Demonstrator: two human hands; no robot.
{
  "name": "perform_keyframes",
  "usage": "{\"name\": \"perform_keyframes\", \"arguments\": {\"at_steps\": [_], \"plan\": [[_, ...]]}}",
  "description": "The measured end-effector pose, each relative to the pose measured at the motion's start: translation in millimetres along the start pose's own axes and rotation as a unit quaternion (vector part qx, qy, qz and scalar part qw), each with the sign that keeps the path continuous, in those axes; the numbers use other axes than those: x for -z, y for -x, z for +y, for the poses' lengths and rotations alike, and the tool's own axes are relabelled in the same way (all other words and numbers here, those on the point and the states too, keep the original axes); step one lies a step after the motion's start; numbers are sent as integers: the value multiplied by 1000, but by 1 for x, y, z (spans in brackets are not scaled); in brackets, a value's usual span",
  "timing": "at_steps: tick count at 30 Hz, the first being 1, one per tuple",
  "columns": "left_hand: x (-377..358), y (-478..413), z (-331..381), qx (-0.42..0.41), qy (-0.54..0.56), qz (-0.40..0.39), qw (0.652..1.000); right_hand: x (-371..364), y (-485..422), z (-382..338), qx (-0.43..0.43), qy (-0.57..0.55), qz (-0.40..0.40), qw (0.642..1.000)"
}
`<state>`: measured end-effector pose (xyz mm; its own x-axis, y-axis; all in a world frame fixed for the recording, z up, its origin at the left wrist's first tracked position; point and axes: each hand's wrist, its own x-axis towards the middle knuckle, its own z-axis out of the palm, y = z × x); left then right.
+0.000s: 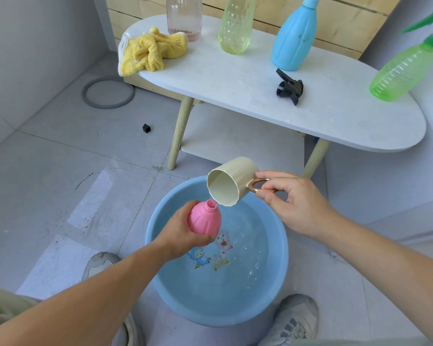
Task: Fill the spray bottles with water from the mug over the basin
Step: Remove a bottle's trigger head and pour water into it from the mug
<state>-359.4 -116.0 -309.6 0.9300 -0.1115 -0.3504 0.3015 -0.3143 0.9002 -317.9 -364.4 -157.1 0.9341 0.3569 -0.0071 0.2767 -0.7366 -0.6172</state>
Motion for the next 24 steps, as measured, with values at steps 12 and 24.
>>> {"name": "perform_keyframes", "arguments": {"at_steps": [12, 24], "plan": [[0, 0, 0, 0, -8, 3, 1000, 0, -1, 1, 12, 22, -9, 1000], [0, -1, -1, 1, -11, 5, 1000, -2, -2, 2, 48, 43, -3, 998]]}}
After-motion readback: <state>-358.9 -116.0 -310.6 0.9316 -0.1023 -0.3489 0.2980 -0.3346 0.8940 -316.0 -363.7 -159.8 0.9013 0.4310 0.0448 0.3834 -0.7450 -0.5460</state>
